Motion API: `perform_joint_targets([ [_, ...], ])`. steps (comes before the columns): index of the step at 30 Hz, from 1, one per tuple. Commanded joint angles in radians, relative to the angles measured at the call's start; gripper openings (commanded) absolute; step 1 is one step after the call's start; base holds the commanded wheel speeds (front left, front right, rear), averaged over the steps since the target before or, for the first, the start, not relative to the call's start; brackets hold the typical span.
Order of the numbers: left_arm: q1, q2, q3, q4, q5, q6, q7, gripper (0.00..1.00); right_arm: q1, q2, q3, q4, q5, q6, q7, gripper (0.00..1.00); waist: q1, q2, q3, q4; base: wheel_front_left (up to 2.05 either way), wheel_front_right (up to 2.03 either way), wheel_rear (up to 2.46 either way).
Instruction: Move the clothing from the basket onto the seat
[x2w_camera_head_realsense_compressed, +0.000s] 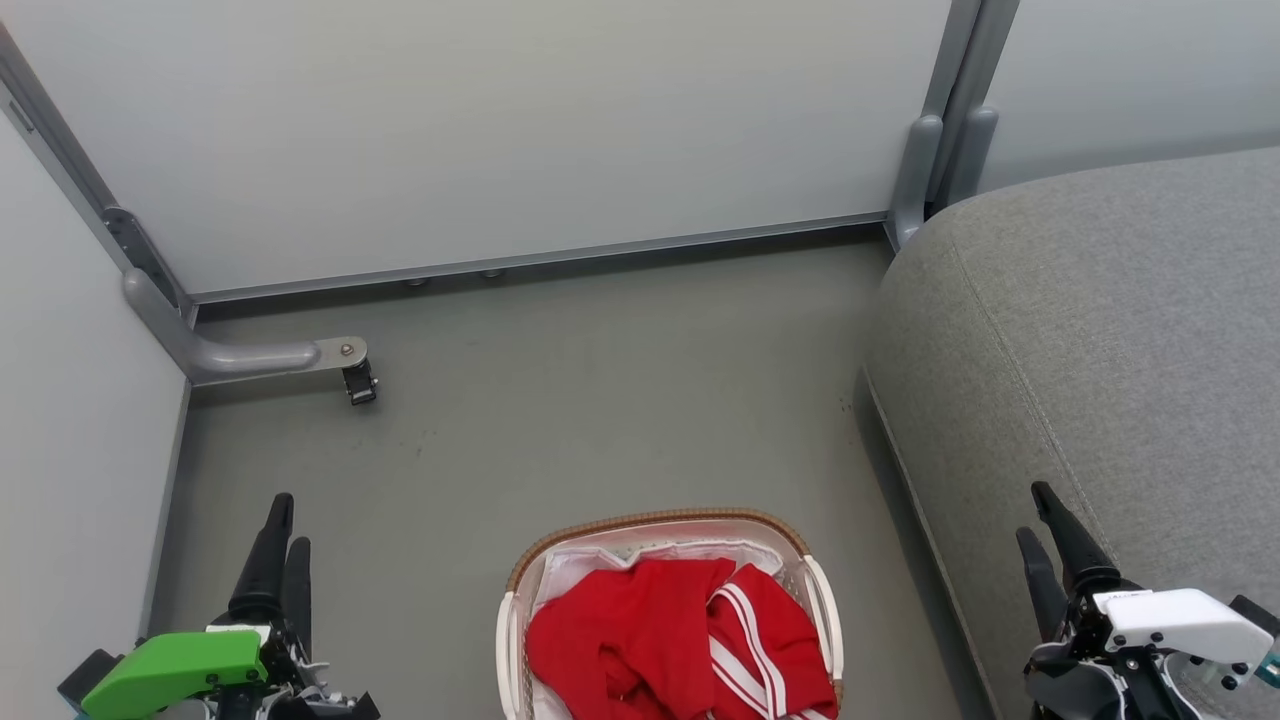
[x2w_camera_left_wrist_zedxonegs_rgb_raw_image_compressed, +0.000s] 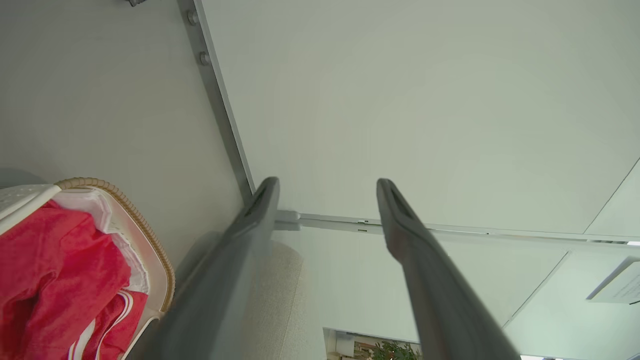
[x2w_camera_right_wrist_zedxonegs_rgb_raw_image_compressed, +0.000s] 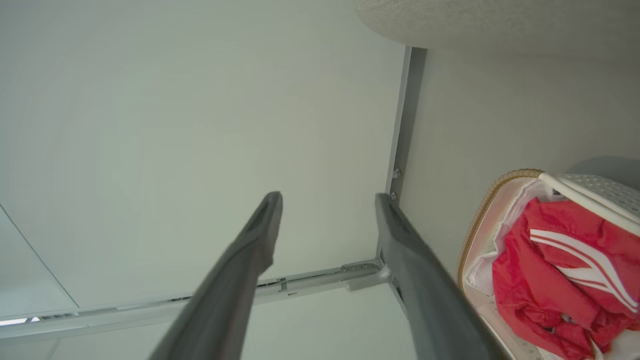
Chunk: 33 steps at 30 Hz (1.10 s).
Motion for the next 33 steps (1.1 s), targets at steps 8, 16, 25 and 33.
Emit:
perform_joint_targets([
  [8,0.003,0.003,-0.04,-0.05,0.015,-0.002,-0.052,1.0,-0.008,-0.008,0.04,-0.021,-0.018,0.0,-0.052,1.0,0.0,0.0,0.001,0.001,0.0,0.0,0.0],
  [16,0.015,0.005,-0.072,-0.077,0.033,-0.002,-0.089,1.0,-0.004,-0.009,0.063,-0.025,-0.035,0.0,-0.089,1.0,0.0,0.0,0.002,0.003,0.0,0.0,0.0],
  [25,0.024,0.006,-0.097,-0.097,0.096,-0.003,-0.126,1.0,-0.005,-0.011,0.063,-0.022,-0.12,0.0,-0.126,1.0,0.0,0.0,0.002,0.005,0.0,0.0,0.0],
  [33,0.021,0.007,-0.104,-0.111,0.253,-0.003,-0.156,1.0,-0.01,-0.012,0.047,-0.021,-0.271,0.0,-0.156,1.0,0.0,0.0,0.003,0.006,0.0,0.0,0.0],
])
